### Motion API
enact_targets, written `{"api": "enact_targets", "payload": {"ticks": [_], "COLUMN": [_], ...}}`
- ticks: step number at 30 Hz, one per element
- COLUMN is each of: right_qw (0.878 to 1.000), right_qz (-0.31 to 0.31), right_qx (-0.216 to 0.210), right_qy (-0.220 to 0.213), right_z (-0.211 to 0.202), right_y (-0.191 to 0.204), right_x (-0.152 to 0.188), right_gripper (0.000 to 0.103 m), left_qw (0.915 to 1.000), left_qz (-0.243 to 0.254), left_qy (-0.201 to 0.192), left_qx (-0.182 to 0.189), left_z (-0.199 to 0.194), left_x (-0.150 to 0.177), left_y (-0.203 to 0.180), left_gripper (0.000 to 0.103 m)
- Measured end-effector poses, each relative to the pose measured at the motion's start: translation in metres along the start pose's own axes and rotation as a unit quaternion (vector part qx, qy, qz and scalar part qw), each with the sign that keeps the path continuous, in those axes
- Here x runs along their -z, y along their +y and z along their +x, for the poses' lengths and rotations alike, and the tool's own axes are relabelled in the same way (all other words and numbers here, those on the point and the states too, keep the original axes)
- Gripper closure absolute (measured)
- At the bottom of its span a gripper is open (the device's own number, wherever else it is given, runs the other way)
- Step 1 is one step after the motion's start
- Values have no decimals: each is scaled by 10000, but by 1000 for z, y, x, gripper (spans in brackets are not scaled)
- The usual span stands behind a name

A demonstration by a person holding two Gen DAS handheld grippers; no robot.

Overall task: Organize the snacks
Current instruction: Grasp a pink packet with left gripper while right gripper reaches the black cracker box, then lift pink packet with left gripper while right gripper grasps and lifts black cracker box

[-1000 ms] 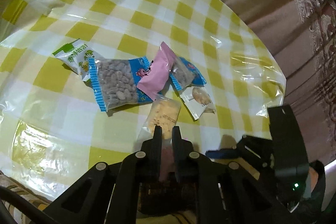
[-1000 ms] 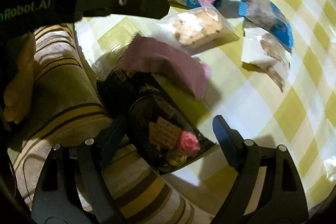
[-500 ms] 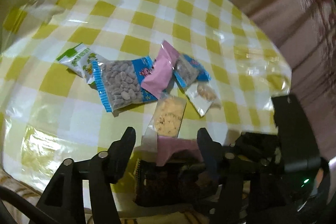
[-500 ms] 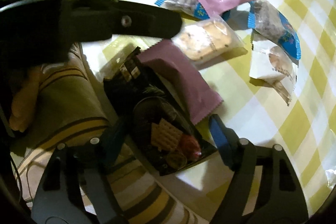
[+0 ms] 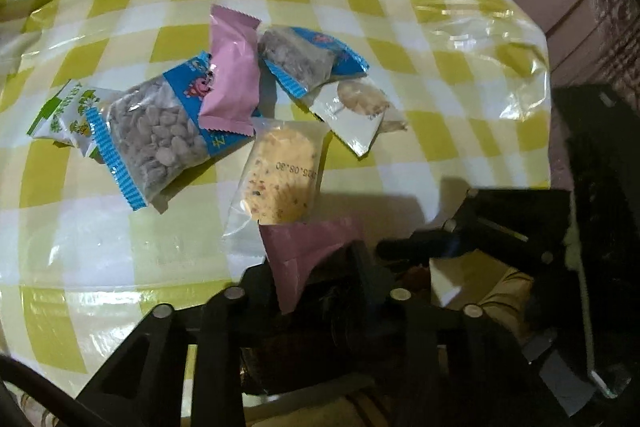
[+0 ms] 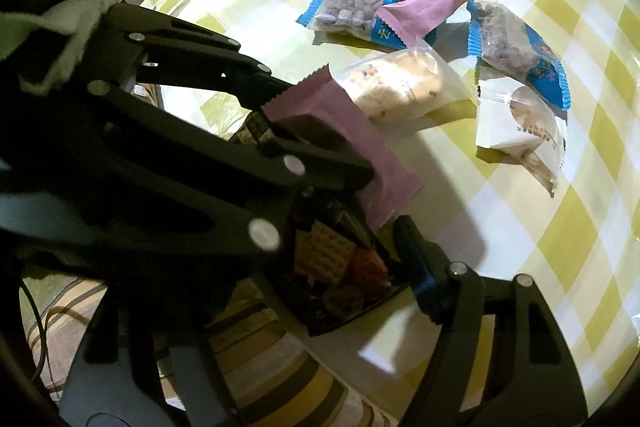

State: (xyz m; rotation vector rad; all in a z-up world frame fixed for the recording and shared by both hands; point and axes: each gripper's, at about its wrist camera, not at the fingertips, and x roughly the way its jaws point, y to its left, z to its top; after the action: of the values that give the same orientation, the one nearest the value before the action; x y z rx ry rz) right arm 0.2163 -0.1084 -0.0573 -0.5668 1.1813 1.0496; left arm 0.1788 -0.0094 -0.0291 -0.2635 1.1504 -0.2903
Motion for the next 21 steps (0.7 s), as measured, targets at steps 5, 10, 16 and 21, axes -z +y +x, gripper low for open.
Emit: {"api": "enact_targets", "payload": {"ticks": [5,10,16,21], "right_qw": [9999,9987,9890,9856], "right_qz": [98,490,1415,1554], "right_qx": [0,31,281,500], "right_qy": [-65,-155,-331,-437], "right_z": [-14,-25,-41,-50], "right_y": [3,-12,-41,-53], "right_x": [14,18,33,42], "right_gripper": [38,47,63,63], "left_qw": [9992,9973,9948,9931], "left_qz": [-286,-585,-820,-925], "left_qy": [-248,-402,-581,-691], "left_qx": [119,162,173,223], "left_z": [-14,-24,-35,-42], "left_x": [3,5,12,20], "left_y": [13,29,39,41], "left_gripper": [87,89,89,89]}}
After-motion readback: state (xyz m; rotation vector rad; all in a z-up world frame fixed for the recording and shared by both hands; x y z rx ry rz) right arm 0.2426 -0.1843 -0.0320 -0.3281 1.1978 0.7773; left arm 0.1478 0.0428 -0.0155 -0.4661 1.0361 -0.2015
